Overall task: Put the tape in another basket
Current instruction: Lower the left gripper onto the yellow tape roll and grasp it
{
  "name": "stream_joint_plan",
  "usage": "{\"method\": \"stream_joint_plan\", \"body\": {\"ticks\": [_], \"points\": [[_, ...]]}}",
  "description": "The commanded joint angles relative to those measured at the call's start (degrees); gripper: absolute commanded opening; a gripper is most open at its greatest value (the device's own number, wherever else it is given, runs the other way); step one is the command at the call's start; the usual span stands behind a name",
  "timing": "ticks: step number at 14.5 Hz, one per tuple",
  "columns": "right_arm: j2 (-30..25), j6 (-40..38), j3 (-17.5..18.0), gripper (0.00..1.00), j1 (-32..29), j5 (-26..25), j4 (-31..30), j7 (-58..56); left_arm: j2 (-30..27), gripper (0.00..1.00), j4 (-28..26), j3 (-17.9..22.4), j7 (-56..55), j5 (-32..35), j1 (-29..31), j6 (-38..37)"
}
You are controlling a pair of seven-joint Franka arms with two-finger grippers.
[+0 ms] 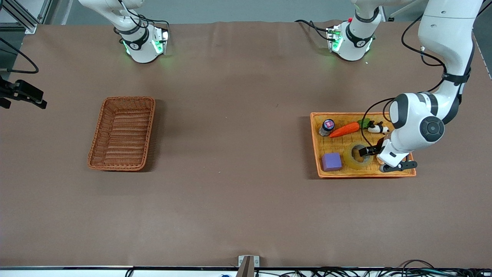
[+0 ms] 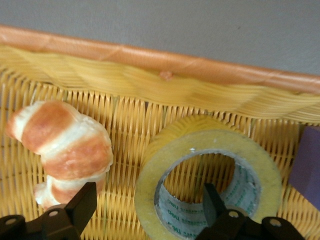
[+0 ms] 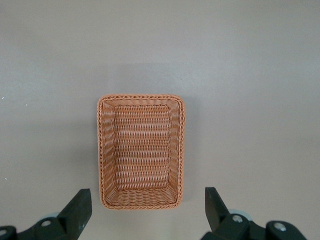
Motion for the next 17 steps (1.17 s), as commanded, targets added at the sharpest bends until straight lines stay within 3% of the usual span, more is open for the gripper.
{"method": "stream_joint_plan", "body": {"ticks": [1, 4, 5, 7, 8, 9, 12, 15, 17], "points": [[-0.25, -0.08, 0.6, 1.0, -1.14, 1.31, 0.17, 0.47, -0.49, 0.87, -2.72, 0.22, -3.7, 1.2, -0.31, 2.57], [-0.25, -0.08, 0.6, 1.0, -1.05, 1.31, 0.17, 0.47, 0.83, 0.8, -2.81, 0.22, -5.47, 1.2, -0.58, 3.37], [-0.25, -0.08, 0.6, 1.0, -0.96, 1.31, 0.17, 0.47, 1.27, 0.71, -2.81, 0.22, -5.56, 1.2, -0.4, 3.28], [-0.25, -0.08, 0.69, 1.0, -0.87, 1.22, 0.17, 0.47, 1.1, 0.23, -2.81, 0.31, -6.43, 1.2, -0.49, 2.93], [-0.25, 0.01, 0.69, 1.0, -0.79, 1.31, 0.17, 0.47, 0.75, 0.07, -2.81, 0.31, -7.22, 1.2, -0.4, 2.76], [-0.25, 0.1, 0.78, 1.0, -0.7, 1.57, 0.17, 0.47, 0.23, 0.0, -2.81, 0.31, -7.41, 1.2, -0.4, 2.67], [-0.25, 0.19, 0.78, 1.0, -0.78, 2.19, 0.17, 0.47, -2.58, 0.0, -2.9, 0.31, -7.85, 1.28, -0.23, 0.05], [-0.16, 0.98, 0.78, 1.0, -0.87, 2.72, -0.01, 0.39, -9.51, 0.0, -1.24, -0.56, -7.41, 2.52, -0.14, -8.12], [-0.25, 0.63, 0.86, 1.0, -0.7, 2.72, -0.01, 0.39, -11.81, 0.02, 2.35, -4.67, -8.28, 2.52, -0.14, -14.35]]}}
